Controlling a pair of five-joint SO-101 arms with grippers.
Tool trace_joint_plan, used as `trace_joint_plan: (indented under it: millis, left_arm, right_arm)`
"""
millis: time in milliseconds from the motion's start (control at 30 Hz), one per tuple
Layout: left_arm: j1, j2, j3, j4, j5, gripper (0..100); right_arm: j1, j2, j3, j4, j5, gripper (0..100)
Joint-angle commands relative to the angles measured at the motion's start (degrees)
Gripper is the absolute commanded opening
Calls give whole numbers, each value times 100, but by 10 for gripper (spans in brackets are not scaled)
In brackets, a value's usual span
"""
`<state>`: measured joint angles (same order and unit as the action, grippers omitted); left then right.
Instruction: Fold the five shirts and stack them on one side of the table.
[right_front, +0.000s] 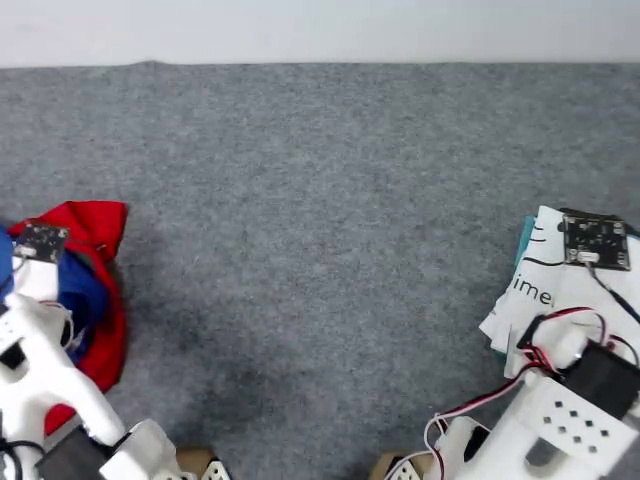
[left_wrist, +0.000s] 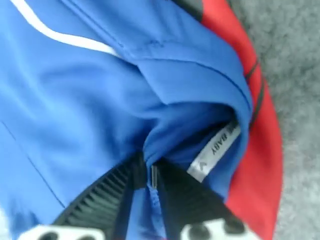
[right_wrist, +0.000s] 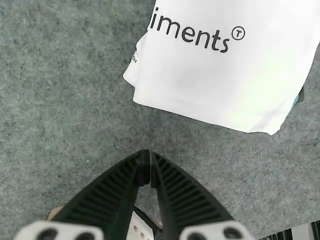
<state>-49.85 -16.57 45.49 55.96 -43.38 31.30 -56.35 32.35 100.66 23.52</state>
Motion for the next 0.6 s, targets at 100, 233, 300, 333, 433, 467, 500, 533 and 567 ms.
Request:
trace_joint_plan:
  millis: [100, 233, 300, 333, 433, 467, 500, 533, 567]
  left_arm:
    - [9, -730, -1226, 844, 791, 3]
    - [255, -1556, -1991, 1336, 1749, 4]
    - [545, -1908, -2352, 1600, 2180, 4]
    - [738, -2066, -2519, 1723, 2374, 4]
    - [1451, -2462, -2949, 2013, 2954, 4]
    - [1741, -2549, -3055, 2075, 3103, 4]
    - [2048, -2620, -3134, 2127, 3270, 4]
    - [2391, -2655, -3187, 2163, 3420, 4]
    - [2760, -2681, -3196, 2163, 3578, 4]
  right_arm:
    - [57, -110, -18, 233, -70, 15]
    - [57, -110, -18, 233, -70, 15]
    - [57, -110, -18, 233, -70, 15]
    - [57, -110, -18, 233, -70, 15]
    - [57, -110, -18, 233, -70, 15]
    - [57, -110, -18, 233, -70, 15]
    - [57, -110, -18, 233, -70, 15]
    - [57, -110, -9, 233, -70, 15]
    - [57, -110, -9, 233, -70, 15]
